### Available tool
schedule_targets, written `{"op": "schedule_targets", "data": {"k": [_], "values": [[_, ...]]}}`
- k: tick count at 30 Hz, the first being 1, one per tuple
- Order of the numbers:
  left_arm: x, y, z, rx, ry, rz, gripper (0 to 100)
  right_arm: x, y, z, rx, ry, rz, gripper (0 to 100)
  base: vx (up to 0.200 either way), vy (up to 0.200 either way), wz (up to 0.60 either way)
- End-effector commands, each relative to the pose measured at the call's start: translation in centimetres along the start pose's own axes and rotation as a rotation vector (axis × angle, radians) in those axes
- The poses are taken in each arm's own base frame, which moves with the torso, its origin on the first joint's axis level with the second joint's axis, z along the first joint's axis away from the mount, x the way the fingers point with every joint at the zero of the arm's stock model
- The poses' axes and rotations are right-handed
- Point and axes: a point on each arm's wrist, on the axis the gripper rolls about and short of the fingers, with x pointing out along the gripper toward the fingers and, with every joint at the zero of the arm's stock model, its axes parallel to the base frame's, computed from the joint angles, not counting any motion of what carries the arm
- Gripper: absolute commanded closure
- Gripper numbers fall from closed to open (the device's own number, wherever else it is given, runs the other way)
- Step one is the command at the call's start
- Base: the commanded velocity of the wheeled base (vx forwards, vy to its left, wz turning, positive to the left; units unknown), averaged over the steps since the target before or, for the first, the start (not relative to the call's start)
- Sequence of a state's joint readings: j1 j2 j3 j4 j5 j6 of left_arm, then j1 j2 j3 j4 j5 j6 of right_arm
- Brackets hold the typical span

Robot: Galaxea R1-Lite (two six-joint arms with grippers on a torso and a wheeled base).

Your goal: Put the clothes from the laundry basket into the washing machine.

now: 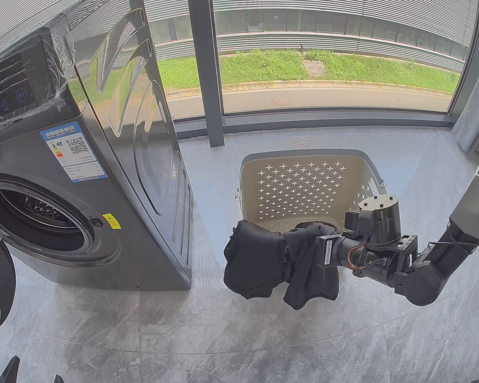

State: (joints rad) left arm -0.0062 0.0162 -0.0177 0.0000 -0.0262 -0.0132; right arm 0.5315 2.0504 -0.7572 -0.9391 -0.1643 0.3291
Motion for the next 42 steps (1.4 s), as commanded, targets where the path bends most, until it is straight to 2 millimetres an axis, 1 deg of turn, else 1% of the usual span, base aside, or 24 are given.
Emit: {"op": "schedule_targets", "data": {"k": [1,3,4,7,10,12,13,14,15,16,17,22,24,27,32,35,42], "values": [[0.0,0.0,-0.5,0.001,0.003,0.0,0,-2.7,0.6,2.2,0.009,-0.068,0.032,100,0.0,0.0,0.0],[0.0,0.0,-0.5,-0.001,0.003,0.0,0,-3.5,0.7,2.8,0.012,-0.089,0.04,100,0.0,0.0,0.0],[0.0,0.0,-0.5,-0.001,0.003,0.0,0,-3.5,0.7,2.8,0.012,-0.089,0.04,100,0.0,0.0,0.0],[0.0,0.0,-0.5,-0.001,0.003,-0.003,0,-5.6,1.2,5.2,0.034,-0.171,0.077,100,0.0,0.0,0.0],[0.0,0.0,-0.5,-0.001,0.003,-0.001,0,-8.0,1.5,6.8,0.044,-0.231,0.101,100,0.0,0.0,0.0],[0.0,0.0,-0.5,-0.001,0.003,-0.001,0,-10.2,1.5,7.3,0.034,-0.261,0.124,100,0.0,0.0,0.0],[0.0,0.0,-0.5,-0.001,0.003,-0.001,0,-10.8,1.4,7.4,0.029,-0.27,0.126,100,0.0,0.0,0.0],[0.0,0.0,-0.5,-0.001,0.003,0.0,0,-10.8,1.4,7.4,0.029,-0.27,0.126,100,0.0,0.0,0.0],[0.0,0.0,-0.5,-0.001,0.003,-0.001,0,-13.0,1.3,7.8,0.005,-0.308,0.15,100,0.0,0.0,0.0],[0.0,0.0,-0.5,-0.002,0.003,0.0,0,-13.3,1.2,7.8,0.004,-0.313,0.153,100,0.0,0.0,0.0],[0.0,0.0,-0.5,-0.004,0.003,0.0,0,-14.7,1.3,8.2,-0.002,-0.332,0.188,100,0.0,0.0,0.0],[0.0,0.0,-0.5,-0.008,0.001,0.002,0,-17.0,1.9,8.6,-0.035,-0.374,0.261,100,0.0,0.0,0.0],[0.0,0.0,-0.5,-0.011,0.003,0.0,0,-17.4,2.2,8.6,-0.038,-0.377,0.285,100,0.0,0.0,0.0],[0.0,0.0,-0.5,-0.011,0.003,0.003,0,-17.7,2.7,8.1,-0.046,-0.368,0.315,100,-0.2,0.0,0.0],[0.0,0.0,-0.5,-0.014,0.003,0.005,0,-17.6,2.3,7.5,-0.053,-0.348,0.304,100,-0.2,0.0,0.0],[0.0,0.0,-0.5,-0.014,0.003,0.005,0,-17.6,2.3,7.5,-0.052,-0.348,0.309,100,-0.2,0.0,0.0],[0.0,0.0,-0.5,-0.014,0.003,0.006,0,-18.0,2.3,7.8,-0.049,-0.377,0.319,100,0.0,0.0,0.0]]}}
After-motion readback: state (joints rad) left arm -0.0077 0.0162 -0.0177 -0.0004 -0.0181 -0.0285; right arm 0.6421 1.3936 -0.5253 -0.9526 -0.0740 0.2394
